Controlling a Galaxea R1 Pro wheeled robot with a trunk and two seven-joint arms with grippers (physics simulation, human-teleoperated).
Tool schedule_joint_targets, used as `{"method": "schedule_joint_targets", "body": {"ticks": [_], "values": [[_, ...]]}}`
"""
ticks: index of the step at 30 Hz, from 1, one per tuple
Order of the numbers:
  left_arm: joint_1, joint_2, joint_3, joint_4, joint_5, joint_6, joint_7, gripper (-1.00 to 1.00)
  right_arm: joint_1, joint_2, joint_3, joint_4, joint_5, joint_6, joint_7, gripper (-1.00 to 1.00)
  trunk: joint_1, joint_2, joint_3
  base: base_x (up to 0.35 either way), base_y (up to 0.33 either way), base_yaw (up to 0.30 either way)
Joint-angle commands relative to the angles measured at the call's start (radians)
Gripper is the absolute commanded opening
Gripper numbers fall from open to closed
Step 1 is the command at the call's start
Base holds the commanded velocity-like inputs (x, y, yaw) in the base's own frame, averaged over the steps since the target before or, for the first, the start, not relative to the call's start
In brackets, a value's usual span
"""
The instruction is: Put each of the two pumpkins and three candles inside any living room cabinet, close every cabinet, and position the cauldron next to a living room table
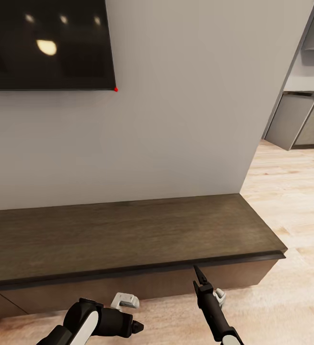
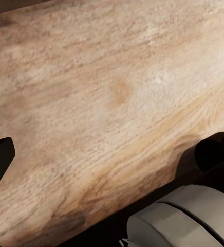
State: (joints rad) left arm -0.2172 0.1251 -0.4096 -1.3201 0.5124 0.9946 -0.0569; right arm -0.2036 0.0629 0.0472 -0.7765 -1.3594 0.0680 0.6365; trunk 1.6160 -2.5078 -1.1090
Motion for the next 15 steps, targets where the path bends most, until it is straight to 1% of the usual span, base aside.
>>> {"method": "schedule_joint_targets", "body": {"ticks": [1,15], "values": [[0.0,0.001,-0.001,-0.001,-0.006,0.003,-0.006,1.0,0.0,0.0,0.0,0.0,-0.01,0.007,0.003,1.0,0.0,0.0,-0.001,0.002,0.0,0.0],[-0.001,0.001,0.0,-0.001,-0.007,0.003,-0.006,1.0,0.0,0.0,0.001,0.0,-0.01,0.007,0.003,1.0,0.0,0.0,-0.001,0.023,0.0,0.0]]}}
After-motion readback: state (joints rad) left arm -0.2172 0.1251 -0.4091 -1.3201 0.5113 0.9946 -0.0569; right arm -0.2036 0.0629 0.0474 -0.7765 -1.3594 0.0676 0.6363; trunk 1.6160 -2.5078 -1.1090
